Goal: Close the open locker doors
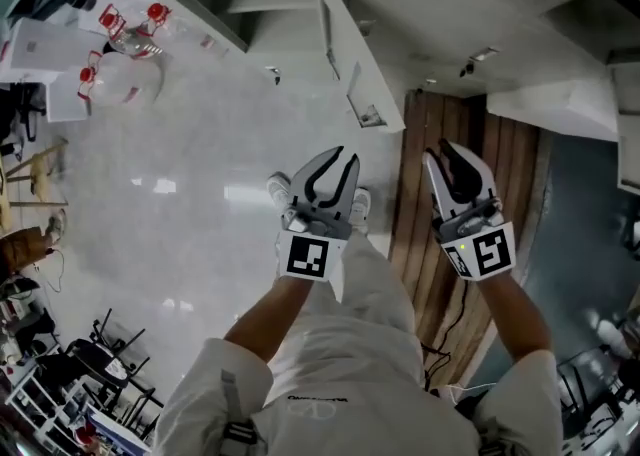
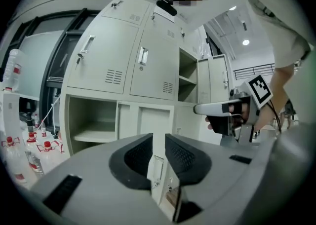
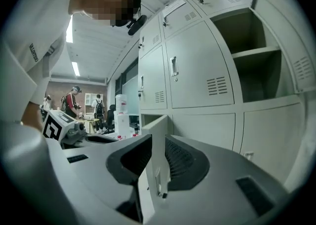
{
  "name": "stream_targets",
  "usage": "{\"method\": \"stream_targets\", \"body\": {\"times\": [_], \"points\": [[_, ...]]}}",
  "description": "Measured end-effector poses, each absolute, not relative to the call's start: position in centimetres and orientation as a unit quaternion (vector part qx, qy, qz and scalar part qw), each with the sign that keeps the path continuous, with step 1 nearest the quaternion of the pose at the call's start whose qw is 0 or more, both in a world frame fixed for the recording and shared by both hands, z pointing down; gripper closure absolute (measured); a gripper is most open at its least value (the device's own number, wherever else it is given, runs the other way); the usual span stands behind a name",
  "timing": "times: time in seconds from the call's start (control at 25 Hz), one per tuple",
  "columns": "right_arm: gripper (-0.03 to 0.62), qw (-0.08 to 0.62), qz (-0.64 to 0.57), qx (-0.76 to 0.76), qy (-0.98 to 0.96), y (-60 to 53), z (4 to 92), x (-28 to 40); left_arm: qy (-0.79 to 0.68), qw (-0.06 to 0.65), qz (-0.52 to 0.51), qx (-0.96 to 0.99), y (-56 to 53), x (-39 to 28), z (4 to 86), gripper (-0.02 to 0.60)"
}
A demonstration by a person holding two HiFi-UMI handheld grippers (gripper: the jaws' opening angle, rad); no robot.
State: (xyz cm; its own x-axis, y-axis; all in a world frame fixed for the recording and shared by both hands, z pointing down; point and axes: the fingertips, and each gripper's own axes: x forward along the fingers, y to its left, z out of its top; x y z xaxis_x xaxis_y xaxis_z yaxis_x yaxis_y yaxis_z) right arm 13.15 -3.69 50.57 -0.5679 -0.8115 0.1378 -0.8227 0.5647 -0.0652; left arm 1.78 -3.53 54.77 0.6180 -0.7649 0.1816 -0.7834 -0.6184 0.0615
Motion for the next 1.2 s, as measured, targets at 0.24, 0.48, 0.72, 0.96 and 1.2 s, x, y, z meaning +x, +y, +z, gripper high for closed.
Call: {"method": "stream_targets", "body": {"times": [0.24,0.48,0.72,0.96,1.2], "points": [[0.495,0.042,0.096,0.469,-0.877,-3.7,57.4,15.0,-0.430,0.049,0.126,0.893,-3.9,5.8,62.0,0.453],[0.497,0.023,0.121,0.491,-0.863,-3.9,61.2,15.7,-0.485,0.048,0.129,0.864,-6.6,7.4,66.5,0.388],[0.499,0.030,0.126,0.486,-0.864,-3.4,63.1,15.7,-0.526,0.048,0.123,0.840,-7.9,8.7,67.0,0.388],[0.502,0.026,0.129,0.487,-0.864,-3.7,63.2,15.1,-0.557,0.047,0.128,0.819,-8.1,8.5,67.4,0.483],[0.510,0.032,0.129,0.467,-0.874,-4.3,63.5,13.6,-0.569,0.055,0.114,0.813,-7.5,5.9,67.3,0.492]]}}
